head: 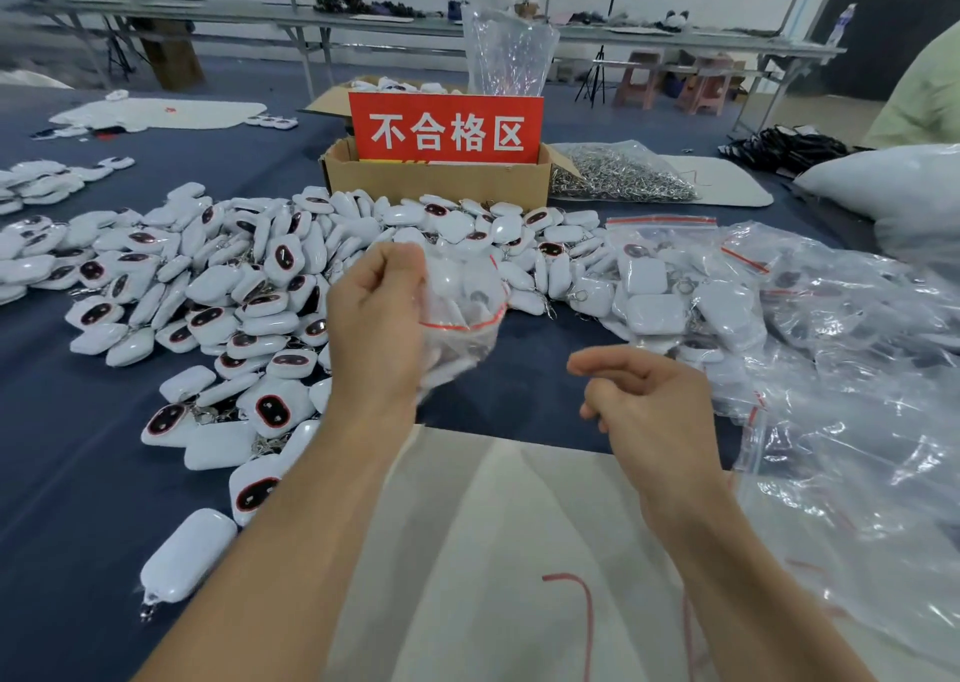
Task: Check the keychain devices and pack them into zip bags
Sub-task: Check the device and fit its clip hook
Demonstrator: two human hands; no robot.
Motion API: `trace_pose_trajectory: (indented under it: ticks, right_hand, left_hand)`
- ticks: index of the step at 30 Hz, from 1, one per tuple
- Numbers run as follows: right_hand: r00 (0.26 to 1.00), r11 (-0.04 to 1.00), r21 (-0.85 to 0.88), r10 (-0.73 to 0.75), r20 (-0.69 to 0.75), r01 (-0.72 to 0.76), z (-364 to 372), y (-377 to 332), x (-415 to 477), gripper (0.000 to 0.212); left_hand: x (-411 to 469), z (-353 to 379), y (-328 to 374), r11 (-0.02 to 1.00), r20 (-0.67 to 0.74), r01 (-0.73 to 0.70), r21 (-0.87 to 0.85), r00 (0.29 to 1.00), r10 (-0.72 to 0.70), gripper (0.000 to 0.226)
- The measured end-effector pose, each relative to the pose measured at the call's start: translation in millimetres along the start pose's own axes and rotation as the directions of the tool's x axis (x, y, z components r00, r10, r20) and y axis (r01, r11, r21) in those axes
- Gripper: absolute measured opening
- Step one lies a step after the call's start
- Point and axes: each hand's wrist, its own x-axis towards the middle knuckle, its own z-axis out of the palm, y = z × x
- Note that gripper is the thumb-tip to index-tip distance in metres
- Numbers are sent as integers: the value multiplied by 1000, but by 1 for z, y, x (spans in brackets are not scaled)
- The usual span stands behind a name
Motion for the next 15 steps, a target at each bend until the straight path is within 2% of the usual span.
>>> trace_pose_trajectory:
  ticks: [5,8,12,15]
  right_hand:
    - [998,979,-195,-68,3,67,14,7,-6,42]
    - [983,911,-380,-109,148,159,32,8,8,52]
    - [929,762,-546,-204,310,349,56,11,46,64]
    - [934,708,-621,-163,319,336,72,8,74,67]
  left_hand:
    - [21,-11,34,981,-97,-191,10,977,191,36]
    - [17,-8,28,918,-47,-288,273,949,312,36]
    - [-7,-2,-20,759,98,-275,590,958,271,30]
    - [-22,2,-48,558,295,-325,764,944,146,30]
